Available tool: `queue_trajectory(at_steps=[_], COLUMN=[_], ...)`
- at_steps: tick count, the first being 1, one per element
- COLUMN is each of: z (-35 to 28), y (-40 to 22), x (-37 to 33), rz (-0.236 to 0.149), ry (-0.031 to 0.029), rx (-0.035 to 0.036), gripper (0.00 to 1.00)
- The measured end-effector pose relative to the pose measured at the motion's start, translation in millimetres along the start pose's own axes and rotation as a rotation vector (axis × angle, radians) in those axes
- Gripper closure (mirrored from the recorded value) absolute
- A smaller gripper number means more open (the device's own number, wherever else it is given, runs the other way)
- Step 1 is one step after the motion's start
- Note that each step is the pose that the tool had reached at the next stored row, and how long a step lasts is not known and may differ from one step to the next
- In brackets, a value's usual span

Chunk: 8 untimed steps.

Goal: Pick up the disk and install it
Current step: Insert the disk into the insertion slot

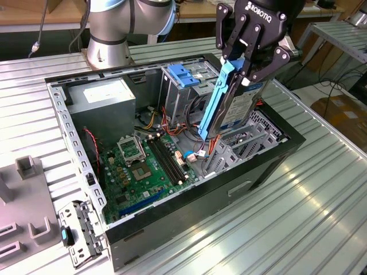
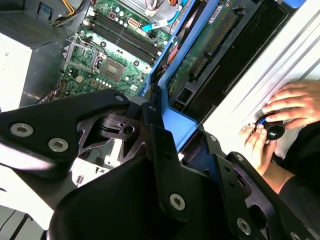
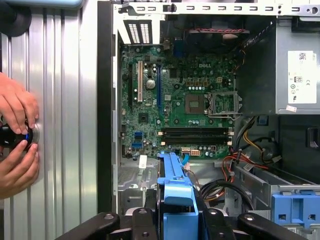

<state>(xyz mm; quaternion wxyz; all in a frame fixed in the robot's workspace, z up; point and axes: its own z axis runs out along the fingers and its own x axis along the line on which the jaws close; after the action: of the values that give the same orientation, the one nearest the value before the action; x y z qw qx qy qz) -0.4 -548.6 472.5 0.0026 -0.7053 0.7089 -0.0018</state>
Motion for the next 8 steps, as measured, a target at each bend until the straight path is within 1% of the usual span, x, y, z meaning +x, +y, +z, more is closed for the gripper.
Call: queue_trajectory(at_steps=[6, 7, 8], z=[0.3, 0.4, 0.4], y=[-7.9, -10.4, -11.6], x=[0.0, 0.0, 0.0], rz=[0.000, 0.000, 0.000], ry=[0.0004, 0.0006, 0.0008], rx=[0.0000, 0.0000, 0.0000], gripper=[0.63, 0.63, 0.63])
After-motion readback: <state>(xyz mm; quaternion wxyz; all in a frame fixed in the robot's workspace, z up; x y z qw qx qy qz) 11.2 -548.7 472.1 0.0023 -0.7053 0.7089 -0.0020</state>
